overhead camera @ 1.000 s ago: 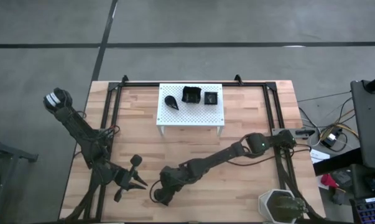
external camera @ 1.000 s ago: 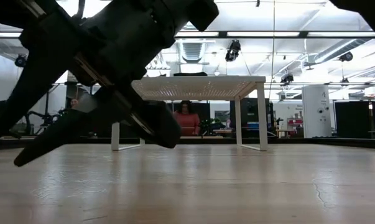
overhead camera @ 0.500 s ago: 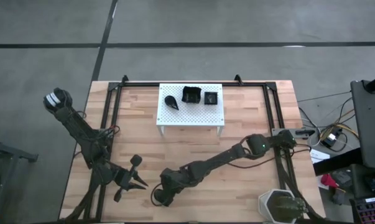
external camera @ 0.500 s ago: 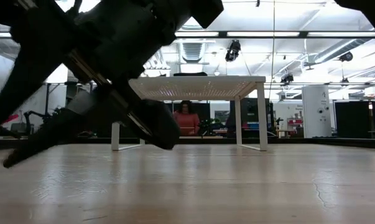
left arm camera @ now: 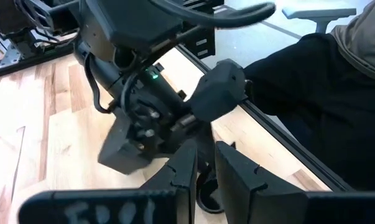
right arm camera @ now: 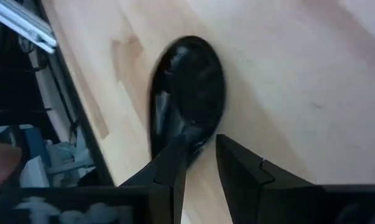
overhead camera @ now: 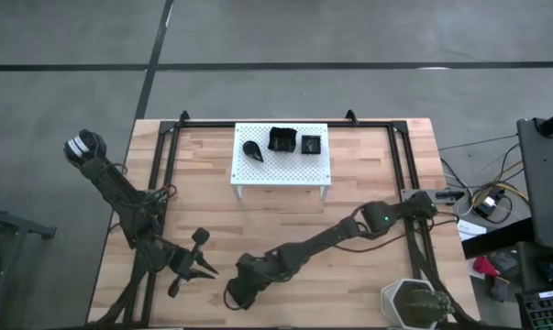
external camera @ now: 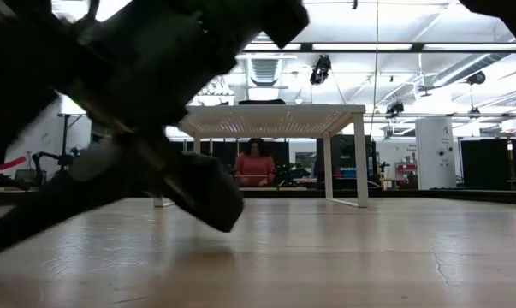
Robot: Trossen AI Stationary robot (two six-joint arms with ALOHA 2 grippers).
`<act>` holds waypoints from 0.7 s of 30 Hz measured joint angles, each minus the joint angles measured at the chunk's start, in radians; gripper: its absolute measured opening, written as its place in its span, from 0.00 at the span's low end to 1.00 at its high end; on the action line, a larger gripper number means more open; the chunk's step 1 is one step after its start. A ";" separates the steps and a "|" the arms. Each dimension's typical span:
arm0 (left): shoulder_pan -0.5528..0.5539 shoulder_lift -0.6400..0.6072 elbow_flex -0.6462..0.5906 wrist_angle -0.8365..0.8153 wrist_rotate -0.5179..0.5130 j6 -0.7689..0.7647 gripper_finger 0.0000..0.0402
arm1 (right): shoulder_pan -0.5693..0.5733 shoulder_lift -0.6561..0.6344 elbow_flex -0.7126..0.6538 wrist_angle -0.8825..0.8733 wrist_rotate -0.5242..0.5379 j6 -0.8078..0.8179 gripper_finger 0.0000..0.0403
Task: Pick & Place Mini shaped plates
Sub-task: Stack the drop shaped plate on top of the drop shaped plate on the shelf
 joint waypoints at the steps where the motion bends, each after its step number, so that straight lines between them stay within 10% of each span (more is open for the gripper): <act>1: 0.000 0.000 0.000 0.000 0.000 0.000 0.13 | 0.000 0.007 0.013 0.005 -0.017 0.002 0.22; 21: 0.000 0.000 0.000 0.012 0.000 -0.009 0.13 | -0.006 0.039 0.069 -0.025 -0.056 -0.055 0.03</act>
